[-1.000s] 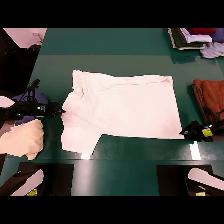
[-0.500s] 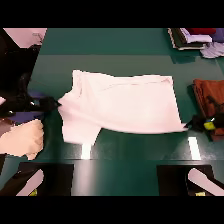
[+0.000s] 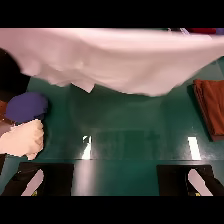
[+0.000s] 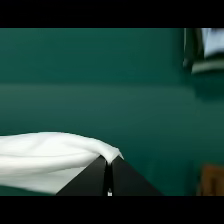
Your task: Fold the shirts.
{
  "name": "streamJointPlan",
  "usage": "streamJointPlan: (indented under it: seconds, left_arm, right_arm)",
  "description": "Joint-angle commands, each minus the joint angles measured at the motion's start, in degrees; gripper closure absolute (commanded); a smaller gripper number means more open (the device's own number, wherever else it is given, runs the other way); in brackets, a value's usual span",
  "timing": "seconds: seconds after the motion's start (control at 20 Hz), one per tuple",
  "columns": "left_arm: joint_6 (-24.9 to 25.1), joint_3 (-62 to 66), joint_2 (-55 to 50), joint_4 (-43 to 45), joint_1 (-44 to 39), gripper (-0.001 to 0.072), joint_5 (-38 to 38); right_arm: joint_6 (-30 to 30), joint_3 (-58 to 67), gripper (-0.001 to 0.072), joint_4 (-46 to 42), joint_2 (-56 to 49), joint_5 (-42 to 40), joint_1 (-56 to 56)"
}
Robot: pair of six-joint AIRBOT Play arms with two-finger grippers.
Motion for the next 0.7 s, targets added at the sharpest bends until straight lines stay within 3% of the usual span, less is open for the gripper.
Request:
streamJointPlan:
  seconds: [0.0, 0.15, 0.3, 0.45, 0.65]
  left_arm:
    - [-2.4, 19.6, 0.3, 0.2, 0.0, 0.0679, 2.2]
    - [-3.7, 29.4, 0.3, 0.1, 0.0, 0.0680, 3.6]
    - [-3.9, 30.3, 0.3, 0.6, 0.0, 0.0679, 2.6]
    - [-5.2, 19.5, 0.3, 1.0, 0.0, 0.0679, -0.7]
    - [-5.2, -4.5, -2.2, 0.8, 0.0, 0.0679, -5.1]
  right_arm:
    - [0.5, 18.8, 0.0695, 0.4, 1.3, 0.4, -2.8]
    - [0.5, 25.8, 0.0695, 0.4, 1.2, 1.8, -7.0]
    - [1.0, 24.4, 0.0695, 0.5, 1.4, 2.5, -8.7]
    - [1.0, 17.5, 0.0695, 0.5, 1.2, 3.6, -8.7]
    - [1.0, 11.2, 0.0696, 0.5, -5.6, 10.3, -8.2]
